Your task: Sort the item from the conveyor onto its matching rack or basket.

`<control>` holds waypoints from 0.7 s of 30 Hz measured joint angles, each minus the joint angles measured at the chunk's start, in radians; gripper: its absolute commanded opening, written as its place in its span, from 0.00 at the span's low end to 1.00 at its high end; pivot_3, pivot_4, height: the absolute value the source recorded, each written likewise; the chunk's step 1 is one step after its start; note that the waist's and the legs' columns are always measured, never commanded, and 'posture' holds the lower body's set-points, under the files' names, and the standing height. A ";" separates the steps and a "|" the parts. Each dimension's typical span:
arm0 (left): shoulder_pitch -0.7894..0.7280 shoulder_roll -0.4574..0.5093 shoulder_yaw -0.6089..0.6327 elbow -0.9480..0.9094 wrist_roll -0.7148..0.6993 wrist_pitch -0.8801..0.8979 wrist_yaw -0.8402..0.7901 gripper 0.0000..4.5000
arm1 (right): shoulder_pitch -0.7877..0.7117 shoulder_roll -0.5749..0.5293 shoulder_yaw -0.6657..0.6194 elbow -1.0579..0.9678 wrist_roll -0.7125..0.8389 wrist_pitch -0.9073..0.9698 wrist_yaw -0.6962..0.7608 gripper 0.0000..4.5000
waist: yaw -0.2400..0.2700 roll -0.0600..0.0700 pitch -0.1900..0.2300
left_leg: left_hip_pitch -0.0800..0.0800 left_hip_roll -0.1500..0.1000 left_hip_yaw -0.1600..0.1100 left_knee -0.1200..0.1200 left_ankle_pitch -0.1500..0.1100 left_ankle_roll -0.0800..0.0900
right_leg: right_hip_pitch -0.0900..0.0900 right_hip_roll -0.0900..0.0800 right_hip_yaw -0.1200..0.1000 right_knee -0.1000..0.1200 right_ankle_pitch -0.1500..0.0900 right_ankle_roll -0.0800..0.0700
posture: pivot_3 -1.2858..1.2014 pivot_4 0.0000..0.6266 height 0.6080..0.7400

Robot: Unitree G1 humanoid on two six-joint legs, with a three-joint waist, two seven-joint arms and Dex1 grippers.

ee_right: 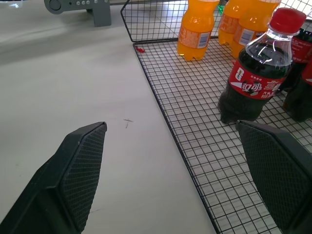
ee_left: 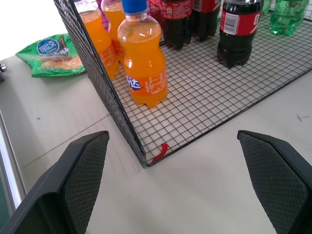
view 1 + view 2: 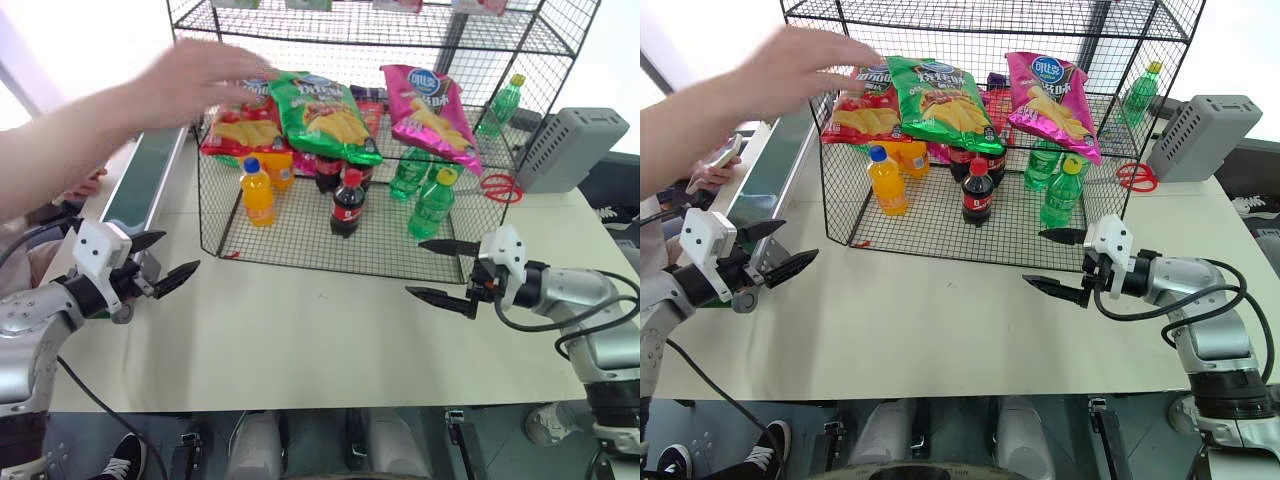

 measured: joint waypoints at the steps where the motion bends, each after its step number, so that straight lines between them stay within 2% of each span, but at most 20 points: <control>1: 0.000 -0.002 0.000 0.000 0.001 0.000 0.000 1.00 | -0.001 0.000 0.000 0.000 -0.001 -0.001 0.000 0.98 | 0.000 0.000 0.000 | 0.000 0.000 0.000 0.000 0.000 0.000 | 0.000 0.000 0.000 0.000 0.000 0.000 | 0.52 0.24 1.00; 21: 0.000 -0.005 -0.010 0.000 0.003 -0.001 0.000 1.00 | -0.003 0.002 0.016 0.012 -0.018 -0.016 0.001 0.98 | 0.000 0.000 0.000 | 0.000 0.000 0.000 0.000 0.000 0.000 | 0.000 0.000 0.000 0.000 0.000 0.000 | 0.52 0.24 1.00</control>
